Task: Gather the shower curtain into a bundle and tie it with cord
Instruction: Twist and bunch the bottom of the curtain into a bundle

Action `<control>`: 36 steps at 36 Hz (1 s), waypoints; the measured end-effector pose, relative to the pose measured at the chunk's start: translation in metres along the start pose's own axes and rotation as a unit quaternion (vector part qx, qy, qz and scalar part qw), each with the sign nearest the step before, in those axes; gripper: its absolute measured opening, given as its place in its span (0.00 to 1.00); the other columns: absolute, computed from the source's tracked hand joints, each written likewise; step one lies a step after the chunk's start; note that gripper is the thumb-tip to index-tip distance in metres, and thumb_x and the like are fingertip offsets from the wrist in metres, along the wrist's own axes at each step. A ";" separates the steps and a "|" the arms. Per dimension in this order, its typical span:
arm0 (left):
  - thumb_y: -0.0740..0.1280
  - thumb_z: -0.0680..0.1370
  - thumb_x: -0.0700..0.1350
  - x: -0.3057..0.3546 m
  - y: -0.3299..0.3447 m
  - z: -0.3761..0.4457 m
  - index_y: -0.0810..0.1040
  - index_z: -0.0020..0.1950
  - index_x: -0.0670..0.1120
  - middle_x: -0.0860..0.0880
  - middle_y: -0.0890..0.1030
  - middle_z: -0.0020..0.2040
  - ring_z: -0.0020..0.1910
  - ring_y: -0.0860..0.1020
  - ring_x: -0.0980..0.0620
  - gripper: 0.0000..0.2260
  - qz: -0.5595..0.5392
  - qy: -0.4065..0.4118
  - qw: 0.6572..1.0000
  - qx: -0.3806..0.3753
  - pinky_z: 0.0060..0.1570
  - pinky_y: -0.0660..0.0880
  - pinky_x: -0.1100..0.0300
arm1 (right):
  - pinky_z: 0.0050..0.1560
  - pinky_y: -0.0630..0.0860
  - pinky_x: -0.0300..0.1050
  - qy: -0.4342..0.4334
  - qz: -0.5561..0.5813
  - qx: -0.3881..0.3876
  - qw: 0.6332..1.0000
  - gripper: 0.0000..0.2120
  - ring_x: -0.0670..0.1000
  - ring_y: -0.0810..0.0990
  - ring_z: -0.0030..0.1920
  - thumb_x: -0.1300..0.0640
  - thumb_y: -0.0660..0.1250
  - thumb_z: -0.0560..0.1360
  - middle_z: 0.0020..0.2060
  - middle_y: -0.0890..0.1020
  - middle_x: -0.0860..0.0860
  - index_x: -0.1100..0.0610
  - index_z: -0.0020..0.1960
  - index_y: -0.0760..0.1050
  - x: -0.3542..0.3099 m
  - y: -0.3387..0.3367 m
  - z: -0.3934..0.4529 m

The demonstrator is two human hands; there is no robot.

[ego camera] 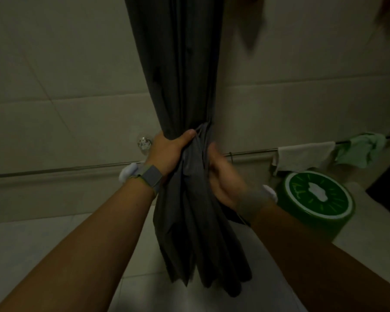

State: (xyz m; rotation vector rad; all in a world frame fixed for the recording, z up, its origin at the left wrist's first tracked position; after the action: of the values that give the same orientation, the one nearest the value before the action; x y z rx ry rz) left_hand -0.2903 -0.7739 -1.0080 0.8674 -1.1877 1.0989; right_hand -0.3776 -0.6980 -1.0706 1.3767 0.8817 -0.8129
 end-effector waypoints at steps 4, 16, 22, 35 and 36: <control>0.73 0.74 0.52 0.001 -0.001 0.001 0.81 0.55 0.54 0.55 0.84 0.52 0.52 0.83 0.55 0.11 0.013 -0.005 0.999 0.031 0.59 0.78 0.52 | 0.72 0.65 0.51 -0.055 -0.366 0.113 0.922 0.51 0.47 0.66 0.72 0.37 0.79 0.59 0.73 0.63 0.44 0.38 0.74 0.55 0.011 -0.033 -0.008; 0.70 0.78 0.46 -0.018 0.058 -0.019 0.78 0.64 0.37 0.40 0.83 0.57 0.58 0.81 0.41 0.18 -0.187 -0.136 0.972 -0.044 0.62 0.76 0.49 | 0.64 0.75 0.53 -0.076 -0.248 0.106 0.960 0.27 0.48 0.81 0.59 0.55 0.79 0.63 0.57 0.83 0.49 0.57 0.61 0.79 0.033 -0.017 -0.015; 0.73 0.75 0.49 -0.008 0.060 -0.040 0.68 0.72 0.43 0.48 0.80 0.60 0.53 0.80 0.62 0.28 0.048 -0.022 0.985 -0.166 0.54 0.77 0.66 | 0.58 0.79 0.48 -0.062 -0.184 0.184 0.964 0.21 0.52 0.83 0.55 0.67 0.75 0.66 0.54 0.84 0.52 0.56 0.57 0.81 0.026 -0.049 -0.033; 0.77 0.66 0.56 -0.162 0.026 -0.149 0.55 0.79 0.50 0.53 0.67 0.72 0.70 0.67 0.56 0.47 0.203 -0.084 0.965 -0.145 0.70 0.64 0.63 | 0.51 0.78 0.47 0.074 -0.090 0.187 0.975 0.07 0.56 0.81 0.45 0.61 0.69 0.76 0.45 0.83 0.61 0.65 0.48 0.80 0.070 -0.015 -0.041; 0.71 0.69 0.60 -0.167 0.026 -0.148 0.64 0.75 0.47 0.52 0.69 0.70 0.69 0.68 0.55 0.39 0.214 -0.072 0.965 -0.133 0.69 0.62 0.68 | 0.51 0.76 0.46 0.078 -0.091 0.186 0.975 0.09 0.55 0.80 0.46 0.61 0.69 0.76 0.46 0.83 0.60 0.66 0.51 0.80 0.072 -0.009 -0.043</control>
State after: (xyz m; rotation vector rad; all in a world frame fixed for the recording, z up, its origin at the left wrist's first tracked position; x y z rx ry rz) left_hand -0.2796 -0.6593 -1.2012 0.4979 -1.6554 1.1947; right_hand -0.3550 -0.6532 -1.1387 1.7210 1.0239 -1.0610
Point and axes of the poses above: each hand's wrist, its own z-axis towards the middle knuckle, its own y-axis out of the palm, x = y × z, the point moved 10 cm from there along z, towards the middle knuckle
